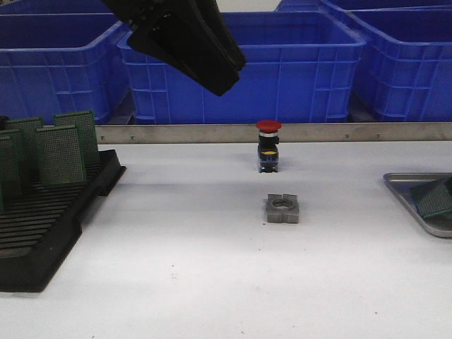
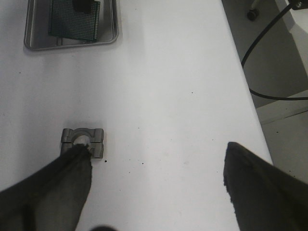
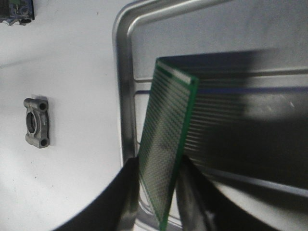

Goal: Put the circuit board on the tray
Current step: 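Lower the board flat onto the metal tray and open the right gripper, then move the left gripper back down over the board rack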

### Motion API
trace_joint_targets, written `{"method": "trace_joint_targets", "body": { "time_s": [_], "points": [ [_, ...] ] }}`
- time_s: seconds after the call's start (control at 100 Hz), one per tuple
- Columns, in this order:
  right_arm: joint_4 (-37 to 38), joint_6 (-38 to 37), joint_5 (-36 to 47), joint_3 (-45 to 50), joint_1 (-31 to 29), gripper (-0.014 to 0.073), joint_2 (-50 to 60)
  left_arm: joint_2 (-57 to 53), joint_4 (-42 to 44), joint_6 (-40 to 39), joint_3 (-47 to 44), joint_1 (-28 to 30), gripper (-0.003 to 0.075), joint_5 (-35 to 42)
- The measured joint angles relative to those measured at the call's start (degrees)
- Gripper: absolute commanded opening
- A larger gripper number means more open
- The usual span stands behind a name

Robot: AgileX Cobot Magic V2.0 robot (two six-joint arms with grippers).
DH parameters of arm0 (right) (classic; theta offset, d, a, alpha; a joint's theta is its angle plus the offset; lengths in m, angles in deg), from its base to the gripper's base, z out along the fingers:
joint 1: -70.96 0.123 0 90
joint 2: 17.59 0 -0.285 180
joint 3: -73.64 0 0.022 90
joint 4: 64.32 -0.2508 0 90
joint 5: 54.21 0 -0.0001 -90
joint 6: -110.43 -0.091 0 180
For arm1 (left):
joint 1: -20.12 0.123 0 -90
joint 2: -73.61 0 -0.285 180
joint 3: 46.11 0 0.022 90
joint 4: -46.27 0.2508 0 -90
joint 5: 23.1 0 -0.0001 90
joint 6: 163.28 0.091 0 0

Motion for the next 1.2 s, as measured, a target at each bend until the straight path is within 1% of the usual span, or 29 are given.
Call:
{"method": "trace_joint_targets", "body": {
  "time_s": [0.06, 0.13, 0.4, 0.74, 0.83, 0.93, 1.05, 1.2],
  "points": [
    [0.0, -0.16, 0.21, 0.0, 0.0, 0.0451, 0.0, 0.0, 0.0, 0.0, 0.0, 0.0, 0.0536, 0.0],
    [-0.04, -0.21, 0.55, 0.0, 0.0, 0.0478, 0.0, 0.0, 0.0, 0.0, 0.0, 0.0, 0.0536, 0.0],
    [-0.14, -0.21, 2.89, 0.0, 0.0, 0.0478, 1.14, 0.0, 0.0, 0.0, 0.0, 0.0, 0.0536, 0.0],
    [-0.28, -0.31, 2.87, 0.0, 0.0, 0.0478, 3.12, 0.0, 0.16, 0.0, 0.11, 0.0, 0.0536, 0.0],
    [-0.28, -0.31, 2.87, 0.0, 0.0, 0.0478, 3.12, 0.0, 3.16, 0.0, 1.57, 0.11, 0.0536, -0.11],
    [-0.28, -0.31, 2.87, 0.0, 0.0, 0.0478, 3.12, 0.0, 8.09, 0.0, 3.66, 1.49, 0.0536, -0.24],
    [-0.28, -0.31, 2.77, 0.0, 0.0, 0.0478, 3.12, 0.0, 15.73, 0.0, 5.75, 4.93, 0.0536, -0.31],
    [-0.28, -0.31, 2.55, 0.0, 0.0, 0.0478, 3.12, 0.0, 23.27, 0.0, 5.92, 9.84, 0.0536, -0.46]
  ]
}}
